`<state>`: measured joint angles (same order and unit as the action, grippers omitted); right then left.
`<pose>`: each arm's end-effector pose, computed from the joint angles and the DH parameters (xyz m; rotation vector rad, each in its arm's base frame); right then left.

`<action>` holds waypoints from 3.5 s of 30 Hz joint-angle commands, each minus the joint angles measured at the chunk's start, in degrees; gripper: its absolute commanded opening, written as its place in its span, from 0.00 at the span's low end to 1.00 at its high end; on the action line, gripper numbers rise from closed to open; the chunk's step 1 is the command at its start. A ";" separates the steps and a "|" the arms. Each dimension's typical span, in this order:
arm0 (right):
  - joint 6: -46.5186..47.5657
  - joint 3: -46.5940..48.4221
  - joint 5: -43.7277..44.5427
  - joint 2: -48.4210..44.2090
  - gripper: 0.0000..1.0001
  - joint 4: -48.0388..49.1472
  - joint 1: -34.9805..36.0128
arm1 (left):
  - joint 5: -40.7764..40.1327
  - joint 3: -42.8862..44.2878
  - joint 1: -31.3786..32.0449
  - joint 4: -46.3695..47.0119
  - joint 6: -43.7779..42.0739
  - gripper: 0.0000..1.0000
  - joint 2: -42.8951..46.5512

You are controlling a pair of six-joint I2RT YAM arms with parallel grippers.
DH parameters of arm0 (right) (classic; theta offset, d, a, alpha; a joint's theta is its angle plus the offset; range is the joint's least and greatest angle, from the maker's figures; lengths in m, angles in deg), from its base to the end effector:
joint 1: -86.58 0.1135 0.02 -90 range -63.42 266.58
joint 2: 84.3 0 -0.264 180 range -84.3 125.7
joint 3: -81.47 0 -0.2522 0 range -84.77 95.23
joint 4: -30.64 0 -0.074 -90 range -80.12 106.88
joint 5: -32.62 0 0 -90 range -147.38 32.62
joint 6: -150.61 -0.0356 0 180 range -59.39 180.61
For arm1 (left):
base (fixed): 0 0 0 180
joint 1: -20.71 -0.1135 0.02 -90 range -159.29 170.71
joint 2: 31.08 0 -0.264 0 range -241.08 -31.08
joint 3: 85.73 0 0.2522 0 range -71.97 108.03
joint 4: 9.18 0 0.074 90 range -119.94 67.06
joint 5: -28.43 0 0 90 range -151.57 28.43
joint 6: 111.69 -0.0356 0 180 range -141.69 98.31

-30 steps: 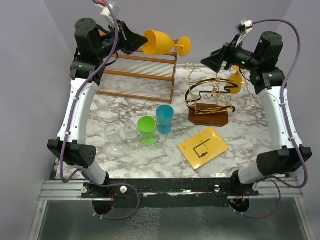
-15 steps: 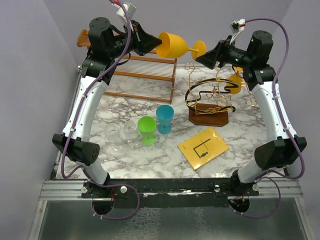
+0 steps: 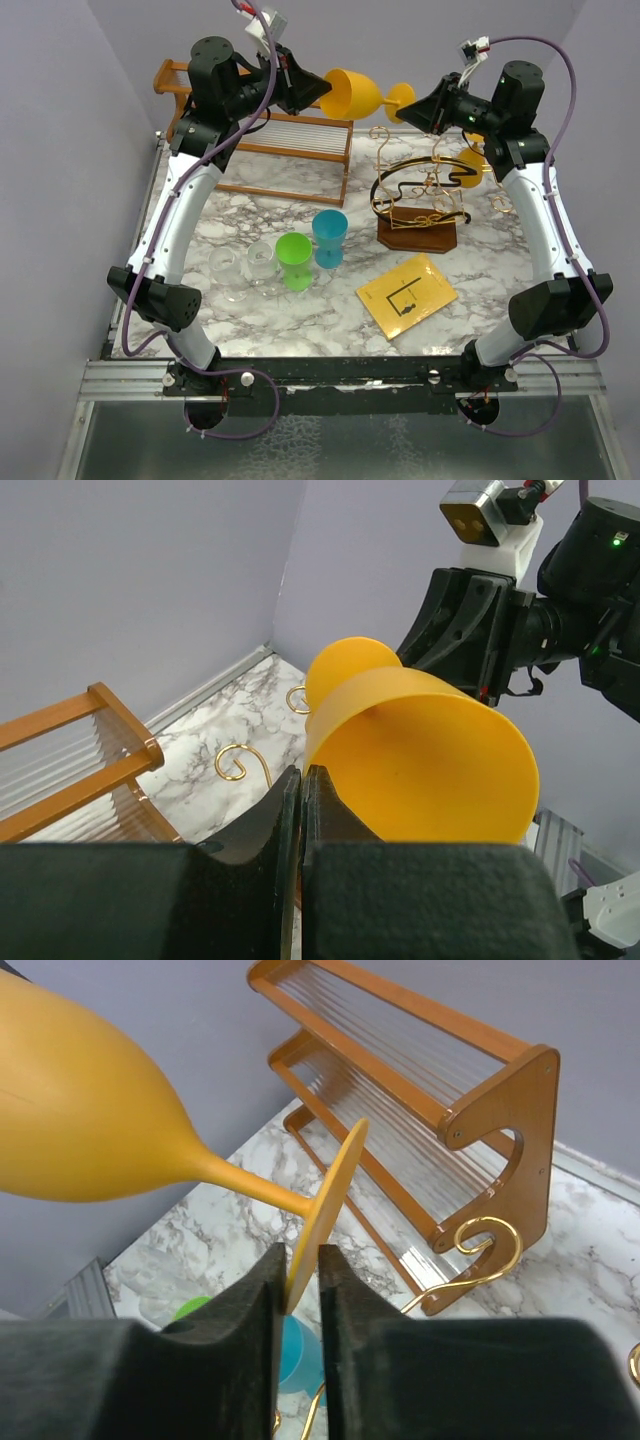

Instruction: Place the wine glass upside down on the wine glass rack

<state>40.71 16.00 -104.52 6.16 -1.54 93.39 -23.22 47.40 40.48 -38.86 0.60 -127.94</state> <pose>0.3441 0.0674 0.4665 -0.4360 1.7246 1.0396 0.3277 -0.1412 0.5365 0.5408 1.4812 -1.0684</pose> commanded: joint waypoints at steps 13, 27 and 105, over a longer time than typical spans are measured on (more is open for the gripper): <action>4.07 -0.22 16.05 -0.80 0.01 -1.99 -0.12 | -1.57 -1.98 1.15 -2.64 -6.31 0.23 1.82; 21.90 1.85 36.49 -3.62 0.01 -2.47 -0.57 | -21.15 -4.04 0.60 -17.18 -27.44 0.68 7.76; 86.41 -2.99 75.88 9.46 0.01 2.09 15.90 | -34.74 -4.86 -0.15 -24.62 -42.92 0.83 7.74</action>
<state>128.18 11.81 -26.77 18.24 3.12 108.60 -58.21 42.83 40.59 -64.57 -41.78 -121.54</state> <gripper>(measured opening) 0.019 0.826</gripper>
